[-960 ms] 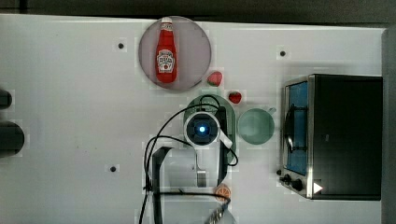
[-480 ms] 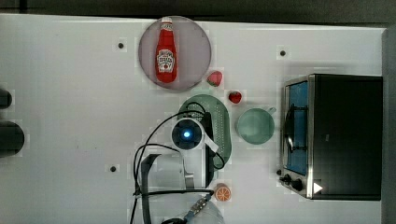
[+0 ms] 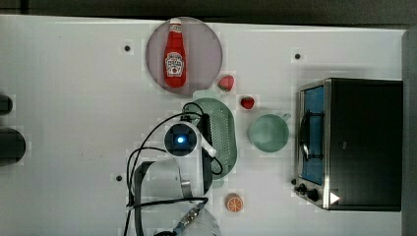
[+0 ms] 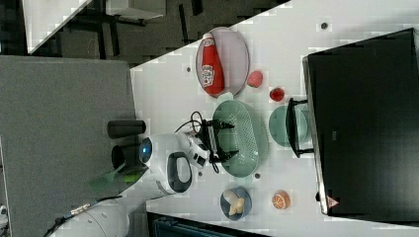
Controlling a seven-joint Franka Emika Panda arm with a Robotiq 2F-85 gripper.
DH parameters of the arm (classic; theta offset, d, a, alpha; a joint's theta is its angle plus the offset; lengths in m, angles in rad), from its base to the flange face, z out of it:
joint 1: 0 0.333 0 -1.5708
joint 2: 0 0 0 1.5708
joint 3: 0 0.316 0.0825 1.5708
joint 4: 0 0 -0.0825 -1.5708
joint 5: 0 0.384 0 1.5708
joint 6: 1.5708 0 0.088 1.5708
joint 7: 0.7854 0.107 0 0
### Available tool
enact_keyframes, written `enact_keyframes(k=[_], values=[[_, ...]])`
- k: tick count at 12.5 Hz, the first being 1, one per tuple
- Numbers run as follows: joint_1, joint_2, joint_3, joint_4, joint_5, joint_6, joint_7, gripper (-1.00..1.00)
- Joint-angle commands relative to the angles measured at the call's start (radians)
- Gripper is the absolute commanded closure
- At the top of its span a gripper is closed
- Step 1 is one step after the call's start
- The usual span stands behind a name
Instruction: Drag strainer right to left.
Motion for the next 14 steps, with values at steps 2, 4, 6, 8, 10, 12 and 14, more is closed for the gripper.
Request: enact_keyframes(k=[2, 4, 6, 8, 10, 12, 14], values=[[0.084, 0.009, 0.024, 0.038, -0.009, -0.008, 0.201, -1.00], [0.122, 0.016, 0.028, 0.051, -0.009, -0.009, 0.244, -1.00], [0.158, 0.020, 0.028, 0.059, -0.008, -0.012, 0.258, -1.00], [0.190, 0.028, 0.028, 0.071, -0.003, -0.013, 0.265, -1.00], [0.219, 0.044, 0.028, 0.097, 0.020, -0.020, 0.266, -1.00], [0.248, 0.065, 0.030, 0.136, 0.069, -0.045, 0.266, -1.00], [0.278, 0.089, 0.034, 0.187, 0.106, -0.095, 0.266, -1.00]])
